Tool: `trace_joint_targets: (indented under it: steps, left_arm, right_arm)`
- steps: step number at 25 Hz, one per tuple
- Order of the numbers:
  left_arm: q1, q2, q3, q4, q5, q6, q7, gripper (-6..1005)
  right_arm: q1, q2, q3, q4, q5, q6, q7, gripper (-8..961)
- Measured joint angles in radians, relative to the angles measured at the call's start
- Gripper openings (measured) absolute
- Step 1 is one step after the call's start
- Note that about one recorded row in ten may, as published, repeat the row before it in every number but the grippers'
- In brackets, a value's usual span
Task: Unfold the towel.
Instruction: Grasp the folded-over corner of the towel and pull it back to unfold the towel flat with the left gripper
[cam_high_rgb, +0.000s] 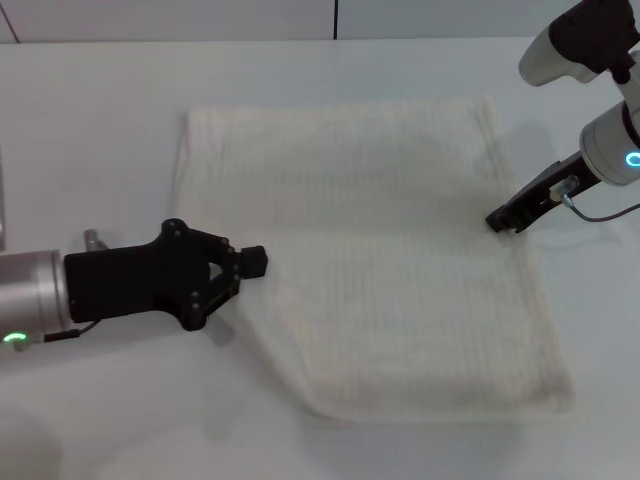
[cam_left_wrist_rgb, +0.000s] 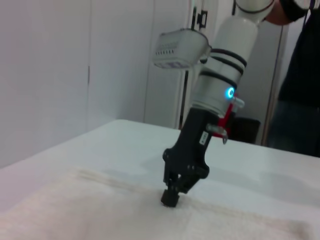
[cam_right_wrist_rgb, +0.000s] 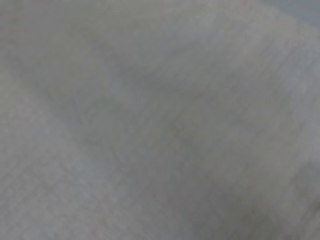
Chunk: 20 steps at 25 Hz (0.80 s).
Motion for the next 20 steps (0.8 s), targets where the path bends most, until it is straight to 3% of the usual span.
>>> trace_joint_targets:
  steps: [20]
  left_arm:
    - [0.106,0.004,0.034,0.055,-0.076,0.088,0.044,22]
  right_arm:
    - [0.0,0.0,-0.001,-0.002,0.0,-0.003,0.009,-2]
